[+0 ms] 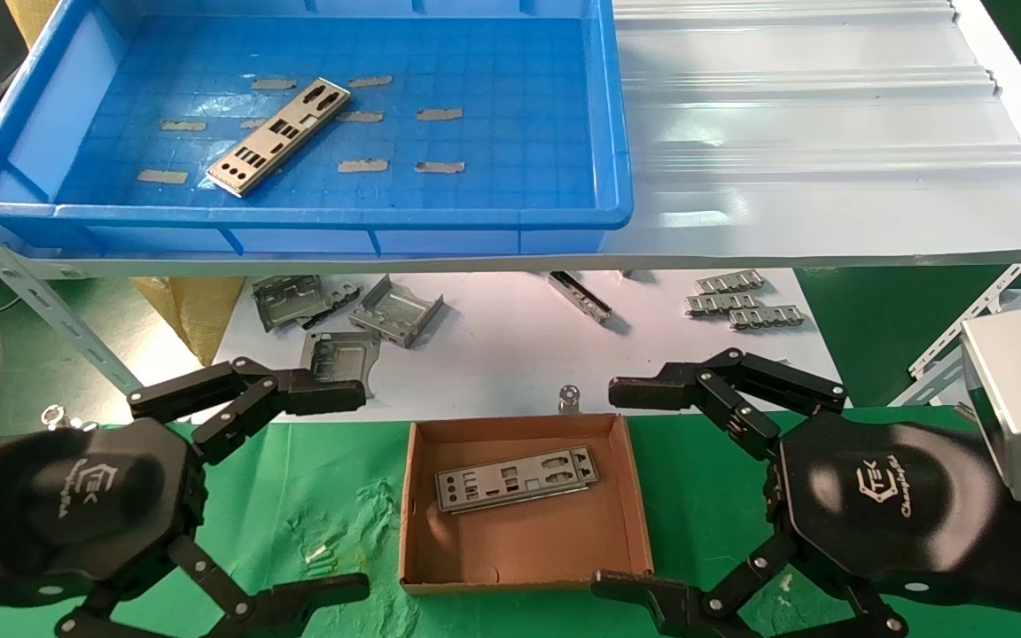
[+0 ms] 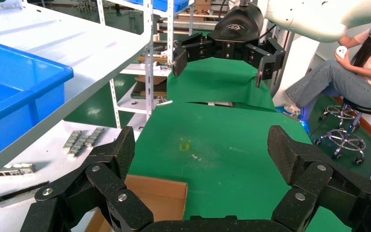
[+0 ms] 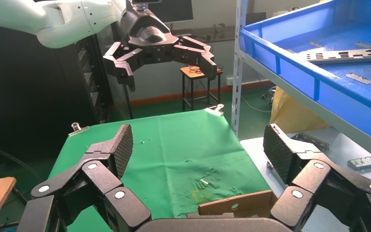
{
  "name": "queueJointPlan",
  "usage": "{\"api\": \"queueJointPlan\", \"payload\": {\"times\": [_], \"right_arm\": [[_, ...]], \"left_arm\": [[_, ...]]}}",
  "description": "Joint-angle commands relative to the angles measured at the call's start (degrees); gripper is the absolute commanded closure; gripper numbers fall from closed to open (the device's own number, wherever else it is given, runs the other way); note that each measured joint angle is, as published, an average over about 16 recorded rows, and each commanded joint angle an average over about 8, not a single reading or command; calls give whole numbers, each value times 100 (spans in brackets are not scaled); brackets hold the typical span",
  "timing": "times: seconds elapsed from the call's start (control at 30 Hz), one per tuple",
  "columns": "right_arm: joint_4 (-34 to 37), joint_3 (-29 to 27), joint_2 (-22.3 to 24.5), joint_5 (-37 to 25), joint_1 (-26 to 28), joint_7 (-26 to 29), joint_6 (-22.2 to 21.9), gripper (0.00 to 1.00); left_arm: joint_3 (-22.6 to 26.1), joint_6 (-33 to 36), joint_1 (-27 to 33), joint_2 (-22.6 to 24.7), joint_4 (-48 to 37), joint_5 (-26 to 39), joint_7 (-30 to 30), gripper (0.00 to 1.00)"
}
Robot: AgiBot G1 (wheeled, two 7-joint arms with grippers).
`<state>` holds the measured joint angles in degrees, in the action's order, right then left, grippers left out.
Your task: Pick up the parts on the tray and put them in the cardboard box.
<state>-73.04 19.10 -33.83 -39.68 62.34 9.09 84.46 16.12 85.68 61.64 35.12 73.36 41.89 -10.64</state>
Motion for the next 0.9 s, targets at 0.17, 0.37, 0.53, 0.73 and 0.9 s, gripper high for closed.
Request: {"api": "queueJointPlan", "payload": {"times": [0.17, 0.37, 0.53, 0.73, 0.9], "right_arm": [[0, 0, 0, 0, 0, 0, 0, 0], [0, 0, 0, 0, 0, 0, 0, 0], [0, 0, 0, 0, 0, 0, 0, 0], [0, 0, 0, 0, 0, 0, 0, 0], [0, 0, 0, 0, 0, 0, 0, 0]], "left_arm": [[0, 0, 0, 0, 0, 0, 0, 0], [0, 0, 0, 0, 0, 0, 0, 0], [0, 0, 0, 0, 0, 0, 0, 0], [0, 0, 0, 0, 0, 0, 0, 0], [0, 0, 0, 0, 0, 0, 0, 0]]}}
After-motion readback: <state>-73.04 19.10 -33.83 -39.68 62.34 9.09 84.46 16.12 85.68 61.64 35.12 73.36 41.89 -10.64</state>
